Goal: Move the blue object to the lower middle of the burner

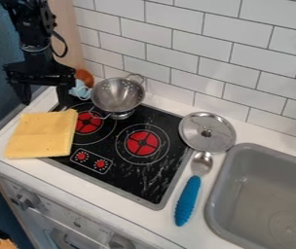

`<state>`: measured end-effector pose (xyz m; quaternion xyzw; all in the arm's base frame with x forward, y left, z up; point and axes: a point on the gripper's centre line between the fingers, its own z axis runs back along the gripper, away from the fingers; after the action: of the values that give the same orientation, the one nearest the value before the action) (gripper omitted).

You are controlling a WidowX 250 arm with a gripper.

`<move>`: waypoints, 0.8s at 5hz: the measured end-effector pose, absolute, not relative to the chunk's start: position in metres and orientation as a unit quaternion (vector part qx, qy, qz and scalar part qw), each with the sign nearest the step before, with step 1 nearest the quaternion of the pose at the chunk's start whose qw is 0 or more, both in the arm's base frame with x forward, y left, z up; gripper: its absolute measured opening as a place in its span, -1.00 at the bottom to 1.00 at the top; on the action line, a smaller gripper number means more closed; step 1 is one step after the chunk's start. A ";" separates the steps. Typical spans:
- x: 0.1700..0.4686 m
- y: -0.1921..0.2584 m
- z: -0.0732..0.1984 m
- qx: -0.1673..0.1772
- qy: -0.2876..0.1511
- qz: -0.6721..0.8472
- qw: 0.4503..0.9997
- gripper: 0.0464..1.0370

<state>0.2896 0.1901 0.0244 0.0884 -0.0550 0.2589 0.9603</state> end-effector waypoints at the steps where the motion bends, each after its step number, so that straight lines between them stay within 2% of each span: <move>1: 0.286 0.189 0.012 0.085 -0.038 0.266 0.959 0.93; 2: 0.293 0.199 0.013 0.103 -0.050 0.319 0.941 0.93; 3: 0.302 0.203 0.005 0.089 -0.063 0.340 0.934 0.93; 4: 0.316 0.216 0.010 0.087 -0.095 0.364 0.923 0.93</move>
<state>0.3160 0.2158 0.0098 0.0870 -0.0945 0.3639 0.9225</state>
